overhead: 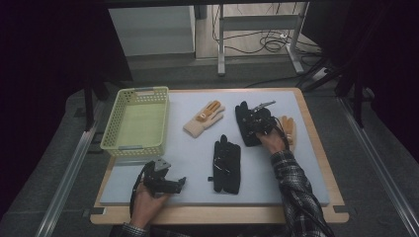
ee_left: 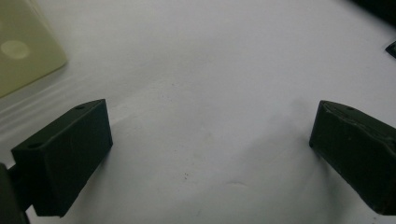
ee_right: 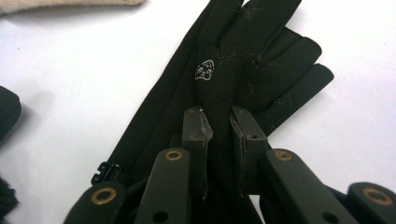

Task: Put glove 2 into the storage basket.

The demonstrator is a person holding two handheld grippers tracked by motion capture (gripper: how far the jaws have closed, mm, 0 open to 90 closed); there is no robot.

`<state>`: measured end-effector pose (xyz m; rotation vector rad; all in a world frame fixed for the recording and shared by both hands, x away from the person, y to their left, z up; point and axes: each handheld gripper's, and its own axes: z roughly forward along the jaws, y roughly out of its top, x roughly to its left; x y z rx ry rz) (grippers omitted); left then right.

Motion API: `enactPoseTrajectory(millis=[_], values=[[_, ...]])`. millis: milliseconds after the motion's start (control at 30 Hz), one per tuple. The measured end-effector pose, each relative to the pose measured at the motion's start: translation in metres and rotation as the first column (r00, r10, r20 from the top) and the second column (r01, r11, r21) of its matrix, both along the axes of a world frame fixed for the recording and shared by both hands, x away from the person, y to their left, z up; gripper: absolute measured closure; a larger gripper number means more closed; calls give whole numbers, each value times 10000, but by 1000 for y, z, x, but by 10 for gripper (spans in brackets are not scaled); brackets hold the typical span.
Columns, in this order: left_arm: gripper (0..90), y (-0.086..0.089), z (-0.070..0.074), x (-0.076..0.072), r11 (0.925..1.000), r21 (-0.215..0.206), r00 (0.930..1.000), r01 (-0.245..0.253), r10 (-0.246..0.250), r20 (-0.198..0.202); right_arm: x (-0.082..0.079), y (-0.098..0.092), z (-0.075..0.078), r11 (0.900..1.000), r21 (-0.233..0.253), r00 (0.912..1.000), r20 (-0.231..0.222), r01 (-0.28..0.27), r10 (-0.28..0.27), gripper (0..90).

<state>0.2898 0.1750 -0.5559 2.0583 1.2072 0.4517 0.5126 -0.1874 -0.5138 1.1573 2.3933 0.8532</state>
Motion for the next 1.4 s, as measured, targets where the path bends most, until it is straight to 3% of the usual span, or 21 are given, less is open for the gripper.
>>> enactPoseTrajectory(millis=[133,300,500,600,700,800,900,1000,1133,1200,1233,1267,1300,1333,1400], values=[[0,0,0,0,10000,0,10000,-1,1,1,-4,2,5,9999,-106,9998,214,-16,18,773],[0,0,0,0,10000,-3,10000,-5,5,2,-20,2,28,9984,521,9984,536,-207,179,771],[0,0,0,0,10000,4,10000,-12,12,-3,-54,5,57,9923,1055,9960,683,-643,573,767],[0,0,0,0,10000,3,10000,-16,16,-3,-73,4,68,9833,1637,9957,603,-798,708,767],[0,0,0,0,10000,6,10000,-21,21,-2,-98,6,78,9653,2352,9934,422,-1135,1065,764],[0,0,0,0,10000,23,10000,-12,12,13,-111,10,80,9605,2428,9907,460,-1357,1283,763],[0,0,0,0,10000,15,10000,-38,38,14,-137,21,78,9537,2471,9852,438,-1715,1658,761],[0,0,0,0,10000,-12,10000,-58,58,26,-148,28,74,9522,2397,9819,442,-1893,1841,760],[0,0,0,0,10000,-7,10000,-59,59,25,-162,43,60,9611,1854,9789,424,-2045,2001,756],[0,0,0,0,10000,-15,10000,-57,57,27,-163,50,44,9685,1494,9800,349,-1991,1960,753],[0,0,0,0,10000,-15,10000,-57,57,27,-163,50,44,9685,1494,9800,349,-1991,1960,753],[0,0,0,0,10000,21,10000,-36,36,16,-162,52,32,9746,1167,9816,281,-1911,1891,737],[0,0,0,0,10000,21,10000,-36,36,16,-162,52,32,9746,1167,9816,281,-1911,1891,737],[0,0,0,0,10000,27,10000,-31,31,16,-161,52,26,9779,948,9824,273,-1864,1847,710],[0,0,0,0,10000,25,10000,-29,29,17,-160,52,17,9779,703,9803,287,-1970,1954,567]])
